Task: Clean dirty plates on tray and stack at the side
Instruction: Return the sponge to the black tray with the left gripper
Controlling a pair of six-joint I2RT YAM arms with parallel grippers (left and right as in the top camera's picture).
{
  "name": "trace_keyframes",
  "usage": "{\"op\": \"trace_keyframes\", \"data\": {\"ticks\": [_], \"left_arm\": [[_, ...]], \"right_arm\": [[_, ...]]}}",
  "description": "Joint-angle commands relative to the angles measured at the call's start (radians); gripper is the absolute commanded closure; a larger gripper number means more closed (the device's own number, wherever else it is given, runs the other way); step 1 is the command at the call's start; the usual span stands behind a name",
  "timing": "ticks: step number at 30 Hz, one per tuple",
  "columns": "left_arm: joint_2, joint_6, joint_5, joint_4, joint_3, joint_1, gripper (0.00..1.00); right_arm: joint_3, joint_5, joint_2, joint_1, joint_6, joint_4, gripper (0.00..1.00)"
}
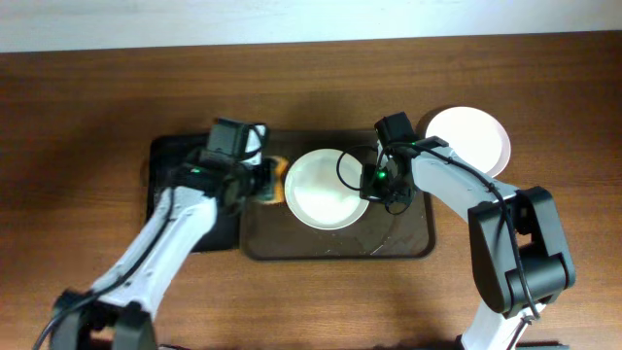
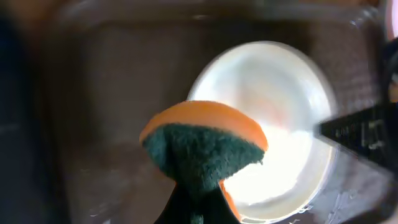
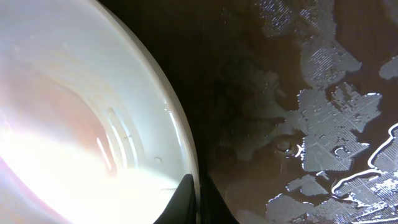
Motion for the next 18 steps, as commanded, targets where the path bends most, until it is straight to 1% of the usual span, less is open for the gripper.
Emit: {"op": "trace_keyframes", "data": {"ticks": [1, 3, 6, 7, 8, 9, 10, 11, 12, 13, 14, 15, 17, 18], "left_arm": [[-0.027, 0.198, -0.277, -0.123, 0.009, 0.124, 1.00], [0.020, 0.198, -0.290, -0.139, 0.009, 0.180, 1.00], [0.168, 0.198, -0.312, -0.135, 0.009, 0.189, 1.00], [0.214, 0.198, -0.313, -0.121, 0.009, 0.189, 0.94], [0.257, 0.198, -0.313, -0.109, 0.009, 0.189, 0.81], [0.275, 0.198, -0.313, -0.106, 0.009, 0.189, 0.56], [0.274, 0.198, -0.318, -0.105, 0.011, 0.189, 0.36], [0.264, 0.198, -0.319, -0.109, 0.021, 0.189, 0.29], [0.249, 0.198, -0.319, -0.109, 0.032, 0.189, 0.25], [0.245, 0.197, -0.315, -0.102, 0.032, 0.189, 0.25], [0.247, 0.197, -0.315, -0.101, 0.032, 0.189, 0.28], [0.250, 0.197, -0.315, -0.093, 0.031, 0.189, 0.29], [0.254, 0.197, -0.315, -0.063, 0.029, 0.189, 0.26], [0.254, 0.197, -0.303, -0.048, 0.029, 0.189, 0.25]], "right_arm": [[-0.010, 0.039, 0.005, -0.002, -0.020, -0.017, 0.96], [-0.010, 0.039, 0.005, -0.002, -0.020, -0.017, 0.96], [-0.010, 0.039, 0.005, -0.002, -0.020, -0.024, 0.96], [-0.010, 0.039, 0.005, -0.002, -0.020, -0.024, 0.96], [-0.010, 0.039, 0.005, -0.002, -0.020, -0.026, 0.96], [-0.010, 0.039, 0.005, -0.002, -0.020, -0.026, 0.96], [-0.010, 0.039, 0.005, -0.002, -0.020, -0.023, 0.95], [-0.010, 0.039, 0.005, -0.002, -0.020, -0.017, 0.90], [-0.010, 0.039, 0.005, -0.002, -0.020, -0.016, 0.90], [-0.010, 0.039, 0.005, -0.002, -0.020, -0.016, 0.90], [-0.010, 0.039, 0.005, -0.002, -0.020, -0.015, 0.90], [-0.010, 0.039, 0.005, -0.002, -0.020, -0.015, 0.90], [-0.010, 0.039, 0.005, -0.002, -0.020, -0.016, 0.91], [-0.010, 0.039, 0.005, -0.002, -0.020, -0.016, 0.95]]}}
